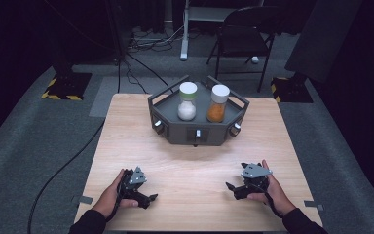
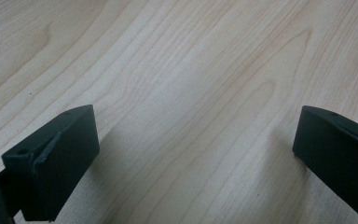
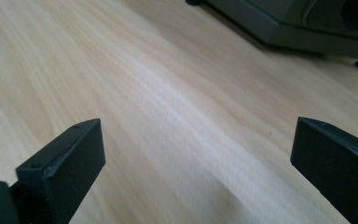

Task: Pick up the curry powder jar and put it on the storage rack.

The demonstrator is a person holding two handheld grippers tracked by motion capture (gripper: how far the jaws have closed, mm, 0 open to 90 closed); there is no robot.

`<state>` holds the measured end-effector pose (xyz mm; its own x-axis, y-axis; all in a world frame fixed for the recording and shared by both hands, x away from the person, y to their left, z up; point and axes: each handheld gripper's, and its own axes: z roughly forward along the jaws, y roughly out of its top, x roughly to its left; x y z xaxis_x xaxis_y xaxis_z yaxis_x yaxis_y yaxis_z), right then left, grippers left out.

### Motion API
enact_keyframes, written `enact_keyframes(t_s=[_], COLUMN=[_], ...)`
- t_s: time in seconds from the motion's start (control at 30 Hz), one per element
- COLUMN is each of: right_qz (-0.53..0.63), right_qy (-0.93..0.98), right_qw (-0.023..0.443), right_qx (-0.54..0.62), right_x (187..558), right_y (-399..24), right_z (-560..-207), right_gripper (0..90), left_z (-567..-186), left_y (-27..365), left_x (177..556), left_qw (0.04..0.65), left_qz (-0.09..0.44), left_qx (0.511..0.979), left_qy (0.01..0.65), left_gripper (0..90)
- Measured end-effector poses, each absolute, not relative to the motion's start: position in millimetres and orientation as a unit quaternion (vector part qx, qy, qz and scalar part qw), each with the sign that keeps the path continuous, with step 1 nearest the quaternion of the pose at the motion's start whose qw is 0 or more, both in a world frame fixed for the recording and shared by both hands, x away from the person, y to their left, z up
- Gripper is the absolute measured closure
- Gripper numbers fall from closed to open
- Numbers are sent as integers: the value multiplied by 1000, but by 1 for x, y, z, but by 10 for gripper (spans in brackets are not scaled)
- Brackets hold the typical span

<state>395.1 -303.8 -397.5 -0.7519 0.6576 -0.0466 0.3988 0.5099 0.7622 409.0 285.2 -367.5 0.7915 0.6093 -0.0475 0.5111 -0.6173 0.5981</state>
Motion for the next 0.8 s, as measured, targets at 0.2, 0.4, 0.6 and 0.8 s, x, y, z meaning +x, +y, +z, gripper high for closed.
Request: enact_keyframes(t_s=[0.2,0.4,0.6,0.8], right_qz=[377,364,359,364], right_qy=[857,864,869,863], right_qw=[153,134,125,115], right_qx=[315,321,317,330], right_x=[392,395,393,393], right_y=[-322,-334,-341,-351], right_z=[-399,-401,-403,-406], right_gripper=[27,28,27,2], left_z=[-368,-367,-368,-368], left_y=[285,285,285,285], left_x=[409,409,409,409], left_qw=[306,306,306,306], left_qz=[80,80,80,80], left_qx=[896,896,896,896], left_qy=[313,313,313,313], left_gripper=[3,3,3,3])
